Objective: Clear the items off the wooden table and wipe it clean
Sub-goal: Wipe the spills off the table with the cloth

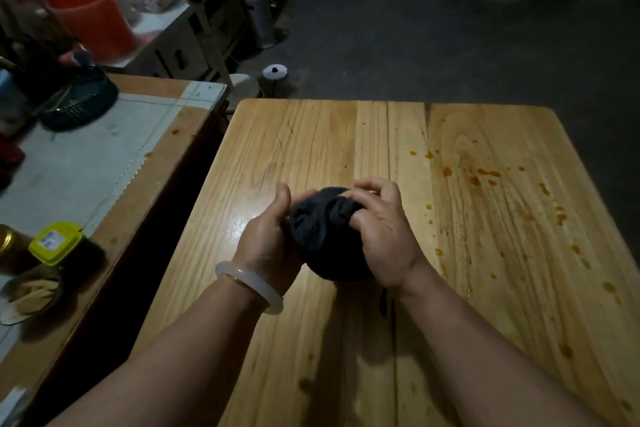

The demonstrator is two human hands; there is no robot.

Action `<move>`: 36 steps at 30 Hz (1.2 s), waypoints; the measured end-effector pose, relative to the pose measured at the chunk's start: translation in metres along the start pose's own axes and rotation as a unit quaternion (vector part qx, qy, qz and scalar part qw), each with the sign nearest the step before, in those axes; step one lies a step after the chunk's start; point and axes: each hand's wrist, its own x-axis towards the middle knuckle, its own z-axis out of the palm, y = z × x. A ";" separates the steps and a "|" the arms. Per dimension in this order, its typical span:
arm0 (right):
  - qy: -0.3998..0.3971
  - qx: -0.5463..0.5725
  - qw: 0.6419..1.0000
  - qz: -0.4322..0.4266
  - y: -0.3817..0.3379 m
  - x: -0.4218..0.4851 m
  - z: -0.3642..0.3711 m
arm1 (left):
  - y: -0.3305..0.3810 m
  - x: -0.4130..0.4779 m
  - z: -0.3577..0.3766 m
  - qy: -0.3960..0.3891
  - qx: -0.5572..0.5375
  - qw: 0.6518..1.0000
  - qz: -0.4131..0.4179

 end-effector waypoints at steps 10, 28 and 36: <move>0.065 0.016 0.997 0.022 0.021 -0.006 -0.011 | -0.010 0.003 0.007 -0.067 0.151 0.985 0.053; 0.062 -0.386 0.920 0.019 0.095 0.005 0.012 | -0.086 0.062 -0.025 0.223 0.479 0.841 0.111; -0.017 -0.504 0.862 0.054 0.138 0.031 0.022 | -0.104 0.104 -0.026 0.211 0.606 0.734 0.223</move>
